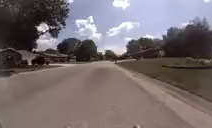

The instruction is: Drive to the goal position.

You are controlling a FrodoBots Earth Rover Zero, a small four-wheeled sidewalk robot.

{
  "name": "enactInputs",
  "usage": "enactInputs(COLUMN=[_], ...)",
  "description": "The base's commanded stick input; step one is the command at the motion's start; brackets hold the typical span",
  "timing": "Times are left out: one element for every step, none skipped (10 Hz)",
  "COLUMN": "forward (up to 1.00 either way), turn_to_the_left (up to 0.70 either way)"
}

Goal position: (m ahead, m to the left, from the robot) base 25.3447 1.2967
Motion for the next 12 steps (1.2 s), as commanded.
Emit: enactInputs(forward=[0.7,0.7,0.7,0.7,0.7,0.7,0.7,0.7,0.7,0.7,0.7,0.7], turn_to_the_left=[-0.35,-0.35,-0.34,-0.22,-0.1,0.0,0.0,0.0,0.0,0.0,0.0,0.0])
